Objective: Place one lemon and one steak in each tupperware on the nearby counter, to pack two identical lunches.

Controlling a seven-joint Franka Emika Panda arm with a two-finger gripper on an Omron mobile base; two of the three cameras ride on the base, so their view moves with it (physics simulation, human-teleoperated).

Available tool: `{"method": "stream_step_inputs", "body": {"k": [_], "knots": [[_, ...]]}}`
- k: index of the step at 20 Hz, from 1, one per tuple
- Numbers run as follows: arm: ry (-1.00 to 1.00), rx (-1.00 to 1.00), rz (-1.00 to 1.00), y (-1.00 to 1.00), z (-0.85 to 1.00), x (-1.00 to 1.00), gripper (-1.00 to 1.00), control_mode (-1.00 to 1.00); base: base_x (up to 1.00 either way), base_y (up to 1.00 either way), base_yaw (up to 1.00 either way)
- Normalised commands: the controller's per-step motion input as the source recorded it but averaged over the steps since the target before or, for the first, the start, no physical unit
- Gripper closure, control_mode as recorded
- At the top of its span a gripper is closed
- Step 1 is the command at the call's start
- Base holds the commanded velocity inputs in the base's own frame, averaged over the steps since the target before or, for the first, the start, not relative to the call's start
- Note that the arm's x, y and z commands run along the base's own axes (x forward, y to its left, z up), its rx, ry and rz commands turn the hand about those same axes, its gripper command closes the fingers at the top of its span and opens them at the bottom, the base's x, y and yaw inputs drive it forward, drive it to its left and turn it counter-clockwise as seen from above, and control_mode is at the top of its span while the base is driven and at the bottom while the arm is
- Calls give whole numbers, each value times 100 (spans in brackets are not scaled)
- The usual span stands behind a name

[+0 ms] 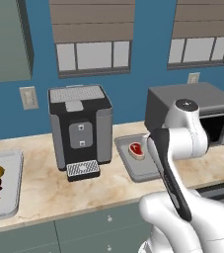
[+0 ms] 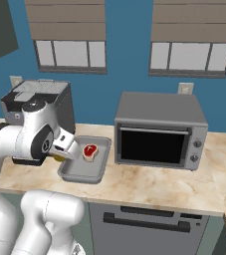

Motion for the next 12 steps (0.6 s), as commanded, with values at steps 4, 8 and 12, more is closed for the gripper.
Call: {"method": "stream_step_inputs", "body": {"k": [4, 8, 12], "knots": [[3, 0, 0, 0, -26, 36, 100, -100, 0, 0, 0], [4, 0, 0, 0, -27, 38, 100, -100, 0, 0, 0], [4, 0, 0, 0, -27, 36, 100, -100, 0, 0, 0]]}}
